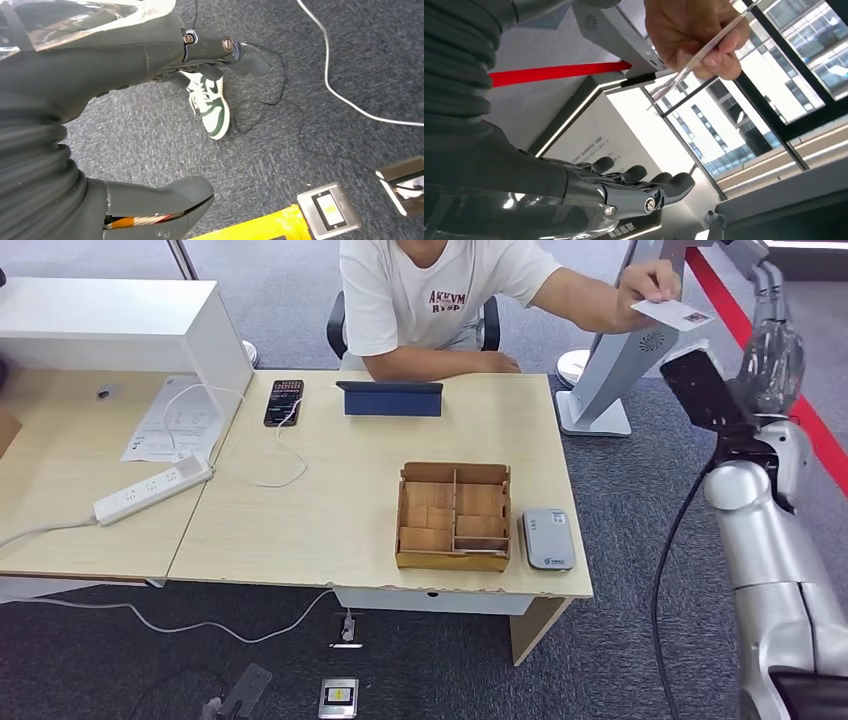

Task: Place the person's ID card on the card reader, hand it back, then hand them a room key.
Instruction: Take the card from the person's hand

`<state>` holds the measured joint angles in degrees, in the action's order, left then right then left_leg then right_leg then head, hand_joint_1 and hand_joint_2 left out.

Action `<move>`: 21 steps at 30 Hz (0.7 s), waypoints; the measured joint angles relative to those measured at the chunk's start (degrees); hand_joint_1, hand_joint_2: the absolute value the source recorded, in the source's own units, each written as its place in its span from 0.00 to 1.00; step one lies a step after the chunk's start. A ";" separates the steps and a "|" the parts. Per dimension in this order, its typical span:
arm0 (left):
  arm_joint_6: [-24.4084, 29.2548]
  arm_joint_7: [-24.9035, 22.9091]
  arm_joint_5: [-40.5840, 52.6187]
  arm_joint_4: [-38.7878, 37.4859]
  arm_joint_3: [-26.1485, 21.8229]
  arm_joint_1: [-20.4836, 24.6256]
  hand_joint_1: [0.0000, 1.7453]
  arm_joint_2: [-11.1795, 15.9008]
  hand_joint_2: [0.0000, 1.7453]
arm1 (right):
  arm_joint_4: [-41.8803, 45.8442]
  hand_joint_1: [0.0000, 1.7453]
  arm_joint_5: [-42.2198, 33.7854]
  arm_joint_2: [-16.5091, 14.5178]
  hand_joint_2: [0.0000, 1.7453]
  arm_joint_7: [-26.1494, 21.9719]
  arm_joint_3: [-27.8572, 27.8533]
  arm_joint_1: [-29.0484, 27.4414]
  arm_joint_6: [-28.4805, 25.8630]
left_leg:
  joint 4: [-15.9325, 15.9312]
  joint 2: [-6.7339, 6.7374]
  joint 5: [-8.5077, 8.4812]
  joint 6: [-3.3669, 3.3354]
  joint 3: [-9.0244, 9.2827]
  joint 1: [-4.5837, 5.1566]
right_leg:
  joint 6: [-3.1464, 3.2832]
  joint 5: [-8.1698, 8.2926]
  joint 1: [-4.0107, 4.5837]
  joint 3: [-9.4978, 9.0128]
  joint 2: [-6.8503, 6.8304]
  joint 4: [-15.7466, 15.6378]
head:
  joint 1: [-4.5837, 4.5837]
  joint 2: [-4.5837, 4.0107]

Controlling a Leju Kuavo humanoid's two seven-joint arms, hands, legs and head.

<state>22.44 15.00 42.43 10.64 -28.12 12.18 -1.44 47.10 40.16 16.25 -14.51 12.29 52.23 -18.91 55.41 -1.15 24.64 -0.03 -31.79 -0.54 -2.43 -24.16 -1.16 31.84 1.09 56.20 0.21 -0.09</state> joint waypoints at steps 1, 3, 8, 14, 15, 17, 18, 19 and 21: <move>-0.04 -0.02 -0.08 0.00 0.18 0.07 0.00 -0.01 1.00 | -1.68 0.00 1.08 -0.03 1.00 0.44 0.89 0.94 -0.14 | 0.00 -0.01 0.00 0.00 -0.01 0.00 | 0.00 0.00 0.00 0.01 -0.03 0.00 | 0.00 0.00; -0.14 -0.08 -0.40 0.00 0.60 0.14 0.00 -0.01 1.00 | -4.87 0.00 2.88 -0.13 1.00 1.35 2.63 2.66 -0.49 | 0.00 -0.03 0.00 0.00 -0.04 0.00 | 0.00 -0.01 0.00 0.02 -0.06 0.00 | 0.00 0.00; -0.42 -0.08 -1.21 0.02 1.40 0.22 0.00 0.00 1.00 | -11.49 0.00 6.42 -0.65 1.00 3.34 6.70 6.25 -0.77 | 0.00 -0.02 0.00 0.00 -0.05 -0.01 | 0.01 -0.01 0.01 0.05 -0.07 0.00 | 0.01 0.00; -0.32 0.02 -1.96 0.02 1.63 0.16 0.00 -0.01 1.00 | -16.34 0.00 7.00 -1.09 1.00 4.17 9.55 8.94 -0.71 | 0.00 -0.02 0.00 0.00 -0.04 -0.01 | 0.01 -0.01 0.01 0.05 -0.07 -0.01 | 0.01 0.00; -0.32 0.02 -1.98 0.02 1.68 0.16 0.00 0.00 1.00 | -16.99 0.00 6.90 -1.15 1.00 4.19 9.89 9.18 -0.73 | 0.00 -0.02 0.00 0.00 -0.04 -0.01 | 0.01 -0.01 0.01 0.05 -0.07 -0.01 | 0.01 0.00; -0.32 0.00 -1.99 0.02 1.85 0.16 0.00 0.02 1.00 | -18.02 0.35 6.63 -1.31 1.00 4.17 10.41 9.48 -0.80 | 0.01 -0.01 0.00 0.00 -0.04 -0.01 | 0.01 -0.01 0.01 0.05 -0.07 -0.01 | 0.00 0.00; -0.32 -0.02 -2.01 0.02 1.97 0.16 0.00 0.03 1.00 | -18.49 0.60 6.47 -1.40 1.00 4.12 10.62 9.58 -0.88 | 0.01 -0.01 0.00 0.00 -0.03 -0.01 | 0.01 -0.01 0.01 0.05 -0.07 -0.01 | 0.00 0.00; -0.32 -0.04 -2.08 0.02 2.10 0.16 0.00 0.04 1.00 | -18.90 0.84 6.29 -1.49 1.00 4.01 10.80 9.67 -0.97 | 0.01 -0.01 0.00 0.00 -0.03 -0.01 | 0.01 -0.01 0.01 0.05 -0.07 -0.01 | 0.00 0.00; -0.32 -0.06 -2.33 0.02 2.33 0.11 0.00 0.07 1.00 | -19.72 1.00 5.78 -1.63 1.00 3.64 11.20 9.86 -1.22 | 0.01 -0.01 0.00 0.00 -0.03 -0.01 | 0.01 -0.01 0.01 0.05 -0.07 -0.01 | 0.00 0.00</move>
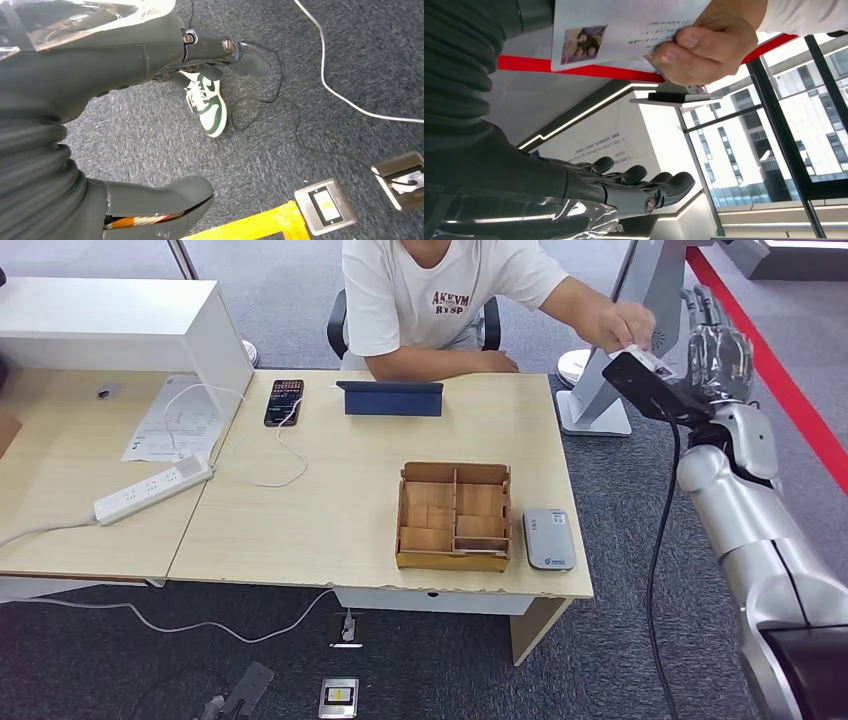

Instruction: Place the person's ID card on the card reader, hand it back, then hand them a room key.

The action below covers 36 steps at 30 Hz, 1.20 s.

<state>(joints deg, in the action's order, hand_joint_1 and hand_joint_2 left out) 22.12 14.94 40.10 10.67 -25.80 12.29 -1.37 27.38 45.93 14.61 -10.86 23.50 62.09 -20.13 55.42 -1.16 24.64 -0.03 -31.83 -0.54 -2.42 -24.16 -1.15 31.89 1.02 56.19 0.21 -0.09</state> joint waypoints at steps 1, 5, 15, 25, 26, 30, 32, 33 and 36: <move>0.00 0.03 -0.19 -0.01 0.07 -0.04 0.00 0.02 1.00 | -0.33 1.00 -0.30 -0.08 1.00 -0.24 0.14 0.07 -0.10 | 0.00 0.00 0.00 0.00 0.00 0.00 | 0.00 0.00 0.00 0.00 0.00 0.00 | 0.01 0.00; 0.07 0.13 -0.62 0.00 0.17 -0.24 0.00 0.04 1.00 | -1.45 1.00 -1.28 -0.35 1.00 -1.10 0.38 0.31 -0.32 | 0.00 0.00 0.00 0.00 0.00 0.00 | 0.00 0.00 0.00 0.00 0.00 0.00 | 0.01 0.00; 0.15 0.30 -1.34 0.00 0.18 -0.61 0.00 0.06 1.00 | -3.40 1.00 -2.09 -1.26 1.00 -2.01 0.72 0.94 -0.78 | 0.00 0.00 0.00 0.00 0.00 0.00 | 0.00 0.00 0.00 0.00 0.00 0.00 | 0.01 0.00; 0.13 0.44 -1.40 0.00 0.21 -0.96 0.00 0.10 1.00 | -4.10 1.00 -2.65 -1.67 1.00 -2.61 0.94 0.96 -1.74 | 0.00 0.01 0.00 0.00 0.01 0.00 | 0.00 0.00 0.00 0.01 0.00 0.00 | -0.01 0.00; 0.14 0.44 -1.45 0.00 0.22 -1.01 0.00 0.11 1.00 | -4.13 1.00 -2.81 -1.67 1.00 -2.76 0.95 0.96 -1.74 | 0.00 0.01 0.00 0.00 0.01 0.00 | 0.00 0.00 0.00 0.01 0.00 0.00 | 0.00 0.00; 0.16 0.46 -1.74 0.00 0.25 -1.21 0.00 0.15 1.00 | -4.37 1.00 -3.50 -1.66 1.00 -3.29 0.96 0.92 -1.61 | 0.00 0.02 0.00 0.00 0.01 0.00 | 0.00 0.00 0.00 0.01 0.00 -0.01 | 0.01 0.00; 0.17 0.46 -1.94 0.00 0.25 -1.29 0.00 0.18 1.00 | -4.41 1.00 -3.62 -1.63 1.00 -3.51 0.96 0.82 -1.41 | 0.00 0.02 0.00 0.00 0.02 0.00 | 0.00 0.00 0.00 0.02 0.00 -0.01 | 0.01 0.00; 0.17 0.46 -2.11 0.00 0.25 -1.31 0.00 0.19 1.00 | -4.42 1.00 -3.66 -1.61 1.00 -3.64 0.96 0.71 -1.29 | 0.00 0.02 0.00 0.00 0.02 0.00 | 0.00 0.00 0.01 0.02 0.00 -0.01 | 0.01 0.00; 0.17 0.46 -2.76 -0.01 0.25 -1.41 0.00 0.19 1.00 | -4.50 1.00 -3.74 -1.52 1.00 -4.08 0.96 -0.10 -0.77 | 0.00 0.02 0.00 0.00 0.02 -0.01 | 0.01 -0.01 0.01 0.02 0.00 -0.01 | 0.01 0.00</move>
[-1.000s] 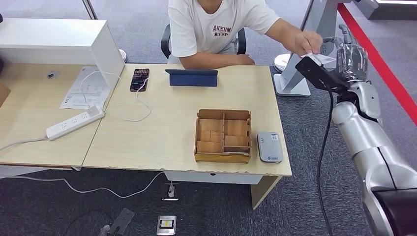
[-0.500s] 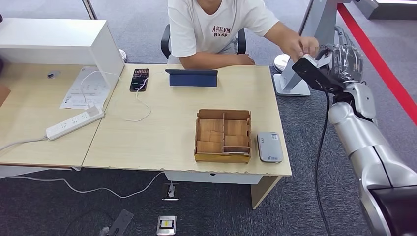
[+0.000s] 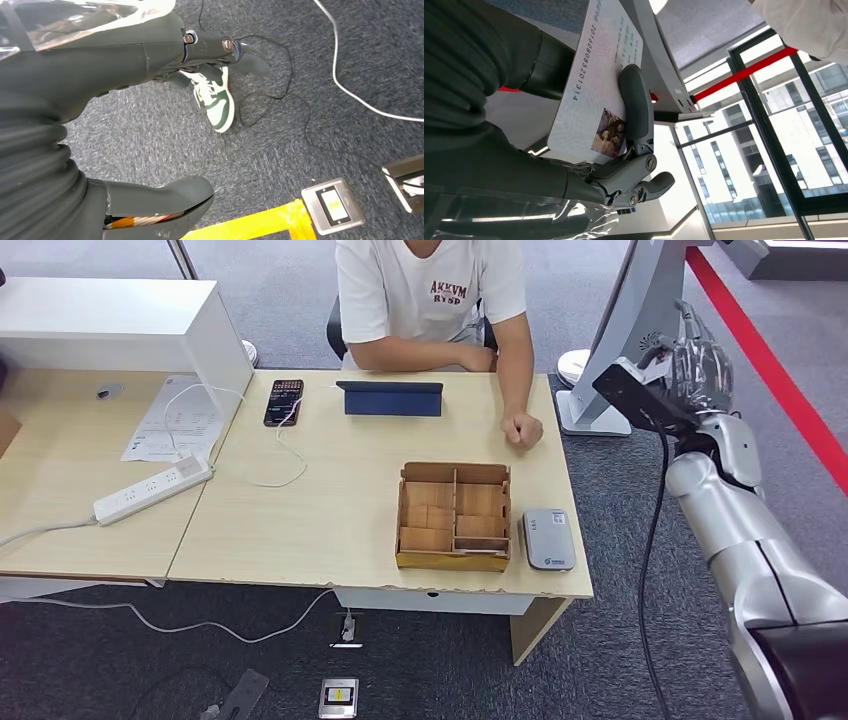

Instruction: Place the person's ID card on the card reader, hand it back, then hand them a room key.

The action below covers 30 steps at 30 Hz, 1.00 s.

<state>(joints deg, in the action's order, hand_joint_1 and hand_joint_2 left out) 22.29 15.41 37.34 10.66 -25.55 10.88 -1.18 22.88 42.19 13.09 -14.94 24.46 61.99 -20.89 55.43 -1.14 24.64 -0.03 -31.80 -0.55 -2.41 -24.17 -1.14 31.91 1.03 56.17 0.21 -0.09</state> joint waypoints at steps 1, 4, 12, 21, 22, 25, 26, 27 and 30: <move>0.00 0.00 -0.21 0.00 0.00 -0.07 0.00 0.01 1.00 | -0.05 1.00 0.01 0.05 1.00 -0.10 0.00 -0.43 0.19 | 0.00 0.00 0.00 0.00 0.00 0.00 | 0.00 0.00 0.00 0.00 0.00 0.00 | 0.00 0.00; 0.00 0.00 -1.01 -0.01 -0.01 -0.40 0.00 0.03 1.00 | -0.19 1.00 -0.11 0.36 1.00 -0.14 0.02 -2.19 0.85 | 0.00 0.00 0.00 0.00 0.00 -0.01 | 0.00 0.00 0.01 -0.01 0.00 -0.02 | 0.00 0.00; 0.19 -0.22 -2.86 -0.01 -0.02 -1.45 0.00 0.14 1.00 | -0.43 1.00 -2.06 2.39 1.00 0.85 0.06 -10.91 2.04 | 0.00 -0.01 0.03 -0.02 -0.02 -0.03 | 0.00 -0.01 0.04 -0.02 0.00 -0.05 | 0.01 0.00; 0.19 -0.30 -3.17 -0.02 -0.02 -1.88 0.00 0.27 1.00 | -0.60 1.00 -2.11 3.10 1.00 1.50 0.24 -17.64 2.59 | -0.01 -0.01 0.03 -0.02 -0.02 -0.04 | 0.01 -0.01 0.05 -0.01 0.00 -0.04 | 0.01 0.00; 0.20 -0.33 -3.13 -0.02 -0.02 -1.88 0.00 0.28 1.00 | -0.66 1.00 -2.07 3.11 1.00 1.61 0.28 -18.00 2.66 | -0.01 0.00 0.03 -0.02 -0.02 -0.04 | 0.01 -0.01 0.05 -0.01 0.00 -0.04 | 0.00 0.00; 0.18 -0.53 -2.85 -0.02 -0.02 -1.87 0.00 0.32 1.00 | -0.85 1.00 -1.95 3.13 1.00 1.96 0.45 -18.85 2.77 | -0.01 0.00 0.03 -0.02 -0.02 -0.04 | 0.01 -0.01 0.05 -0.01 0.00 -0.04 | -0.01 0.00; 0.18 -0.66 -2.76 -0.02 -0.02 -1.87 0.00 0.33 1.00 | -0.91 1.00 -1.92 3.13 1.00 2.03 0.51 -19.06 2.79 | -0.01 0.00 0.03 -0.02 -0.02 -0.04 | 0.01 -0.01 0.05 -0.01 0.00 -0.04 | 0.00 0.00; 0.17 -0.78 -2.71 -0.02 -0.02 -1.86 0.00 0.34 1.00 | -0.96 1.00 -1.89 3.13 1.00 2.07 0.56 -19.23 2.81 | -0.01 0.00 0.03 -0.02 -0.02 -0.04 | 0.01 -0.01 0.05 -0.01 0.00 -0.04 | -0.01 0.00; 0.17 -0.95 -2.64 -0.02 -0.02 -1.85 0.00 0.37 1.00 | -0.98 1.00 -1.78 3.13 1.00 2.08 0.71 -19.61 3.00 | 0.00 0.00 0.03 -0.02 -0.02 -0.03 | 0.01 -0.01 0.05 -0.02 0.00 -0.04 | 0.00 0.00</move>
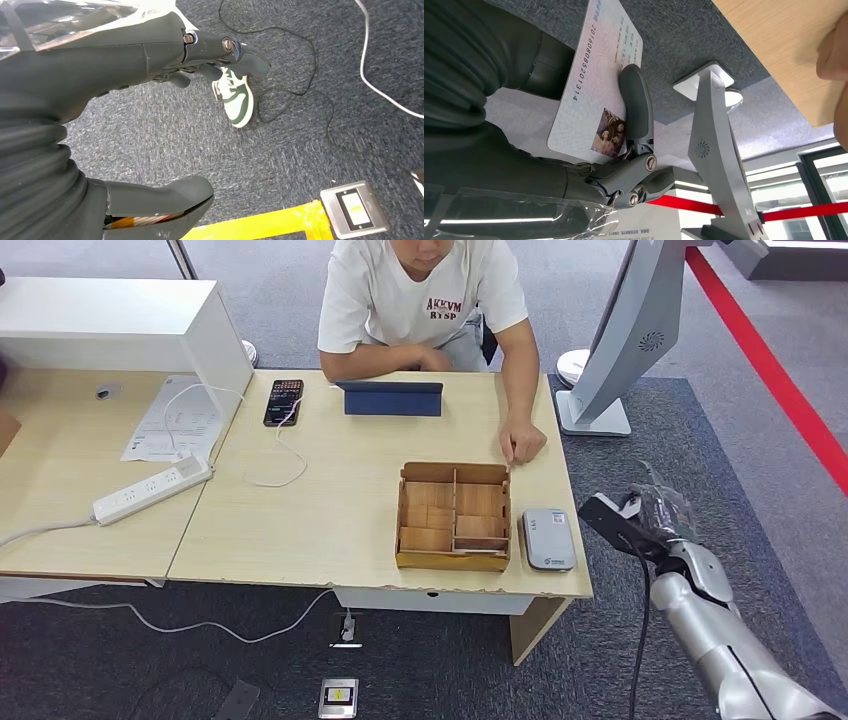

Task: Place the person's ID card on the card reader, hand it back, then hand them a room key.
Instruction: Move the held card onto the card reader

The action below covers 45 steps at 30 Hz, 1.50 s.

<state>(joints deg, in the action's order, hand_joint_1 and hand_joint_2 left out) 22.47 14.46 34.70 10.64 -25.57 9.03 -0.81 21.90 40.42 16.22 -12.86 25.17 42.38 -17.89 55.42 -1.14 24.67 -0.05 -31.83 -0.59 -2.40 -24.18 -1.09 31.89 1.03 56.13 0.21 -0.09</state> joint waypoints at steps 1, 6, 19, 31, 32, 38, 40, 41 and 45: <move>-0.01 -0.04 0.01 0.00 0.00 0.00 0.00 0.01 1.00 | 0.00 1.00 0.07 -0.01 1.00 -0.01 0.05 -0.07 0.14 | 0.00 0.00 0.00 0.00 0.00 0.00 | 0.00 0.00 0.00 0.00 0.00 0.00 | 0.01 0.00; -0.12 -0.13 0.17 0.00 0.00 0.00 0.00 0.03 1.00 | 0.02 1.00 0.48 -0.21 1.00 -0.05 0.27 -0.17 1.22 | 0.00 0.00 0.00 0.00 0.00 0.00 | 0.00 0.00 0.00 0.00 0.00 0.00 | 0.01 0.00; -0.03 -0.30 0.45 0.00 0.00 0.04 0.00 0.03 1.00 | 0.02 1.00 1.70 -2.12 1.00 0.17 1.44 -0.85 2.50 | 0.00 0.00 0.00 0.00 -0.01 0.00 | 0.00 0.00 0.00 -0.01 0.00 0.00 | 0.00 0.00; 0.00 -0.63 0.95 0.00 0.02 0.08 0.00 0.03 1.00 | 0.02 1.00 1.94 -3.18 1.00 0.42 2.40 -1.75 2.83 | 0.00 0.00 0.00 0.00 0.00 0.00 | 0.00 0.00 0.00 0.00 0.00 0.00 | 0.01 0.00; 0.00 -0.66 0.95 0.00 0.02 0.09 0.00 0.03 1.00 | 0.02 1.00 1.94 -3.24 1.00 0.41 2.49 -1.82 2.85 | 0.00 0.01 0.00 0.00 0.00 0.00 | 0.00 0.00 0.00 0.00 0.00 0.00 | 0.01 0.00; 0.00 -0.74 0.97 0.00 0.02 0.12 0.00 0.03 1.00 | 0.02 1.00 1.93 -3.47 1.00 0.40 2.93 -2.06 2.98 | 0.00 0.01 0.00 0.00 0.00 0.00 | 0.00 0.00 0.00 0.00 0.00 0.00 | 0.01 0.00; 0.00 -0.74 1.00 0.00 0.02 0.13 0.00 0.03 1.00 | 0.02 1.00 1.90 -3.49 1.00 0.42 3.05 -2.13 2.98 | 0.00 0.01 0.00 0.00 0.00 0.00 | 0.00 0.00 0.00 0.00 0.00 0.00 | 0.01 0.00; 0.00 -0.74 1.01 0.00 0.02 0.13 0.00 0.03 1.00 | 0.02 1.00 1.87 -3.49 1.00 0.42 3.11 -2.17 2.98 | 0.00 0.01 0.00 0.00 0.00 0.00 | 0.00 0.00 0.00 0.00 0.00 0.00 | 0.00 0.00; 0.00 -0.74 1.02 0.01 0.02 0.13 0.00 0.03 1.00 | 0.02 1.00 1.83 -3.50 1.00 0.42 3.31 -2.31 2.98 | 0.00 0.01 0.00 0.00 0.00 0.00 | 0.00 0.00 0.00 0.00 0.00 0.00 | 0.01 0.00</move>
<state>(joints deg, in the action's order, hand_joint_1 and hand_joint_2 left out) 22.47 13.73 35.71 10.65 -25.55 9.16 -0.79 21.92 42.25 12.72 -12.44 28.47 40.06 -14.91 55.42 -1.13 24.67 -0.05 -31.82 -0.59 -2.40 -24.18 -1.09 31.90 1.03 56.13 0.22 -0.09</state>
